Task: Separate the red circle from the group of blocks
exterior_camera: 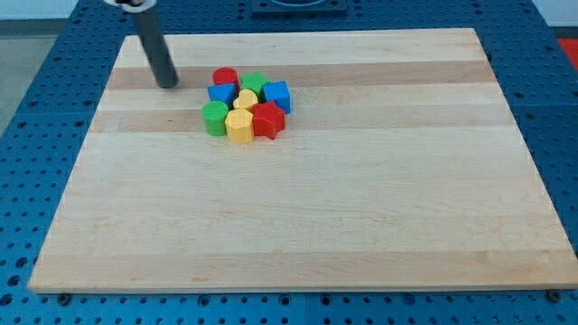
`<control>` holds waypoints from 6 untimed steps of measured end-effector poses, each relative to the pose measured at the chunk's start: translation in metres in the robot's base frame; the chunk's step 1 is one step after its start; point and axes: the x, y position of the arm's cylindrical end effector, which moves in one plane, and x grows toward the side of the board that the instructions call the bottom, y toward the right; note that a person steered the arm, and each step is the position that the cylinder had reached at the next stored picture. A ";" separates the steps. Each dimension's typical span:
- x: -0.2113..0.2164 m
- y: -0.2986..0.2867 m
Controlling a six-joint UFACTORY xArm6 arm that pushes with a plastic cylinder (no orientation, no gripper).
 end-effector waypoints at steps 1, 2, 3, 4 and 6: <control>0.002 0.035; 0.021 0.030; 0.021 0.042; 0.013 0.090; -0.006 0.144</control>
